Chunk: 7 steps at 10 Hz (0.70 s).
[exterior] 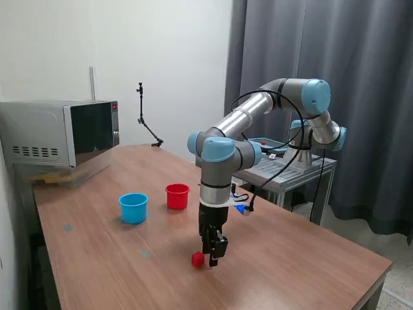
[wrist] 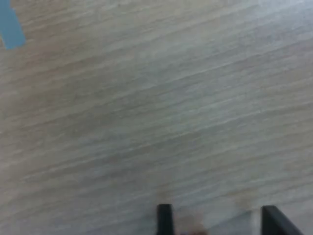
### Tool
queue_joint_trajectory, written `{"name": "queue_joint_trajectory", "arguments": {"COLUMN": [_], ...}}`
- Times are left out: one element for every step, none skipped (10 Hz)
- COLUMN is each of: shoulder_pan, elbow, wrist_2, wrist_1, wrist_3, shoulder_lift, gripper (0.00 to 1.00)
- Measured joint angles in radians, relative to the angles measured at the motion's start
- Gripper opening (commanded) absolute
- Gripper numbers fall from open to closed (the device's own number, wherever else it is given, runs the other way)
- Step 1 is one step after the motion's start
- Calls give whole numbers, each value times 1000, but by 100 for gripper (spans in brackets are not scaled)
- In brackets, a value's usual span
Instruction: Place red objects in the red bin, and blue objects in the blue bin.
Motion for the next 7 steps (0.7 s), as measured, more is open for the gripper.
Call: {"name": "queue_joint_trajectory", "arguments": {"shoulder_pan": [-2, -5, -9, -12, -16, -19, -21], "elbow": [1, 1, 1, 0, -1, -2, -4], "wrist_2": [0, 0, 0, 0, 0, 0, 0], "wrist_1": [1, 1, 1, 0, 0, -2, -2], "wrist_3": [0, -4, -11, -20, -28, -35, -42], "shoulder_lift": [0, 0, 1, 1, 1, 1, 1], "gripper": [100, 100, 100, 100, 100, 100, 100]}}
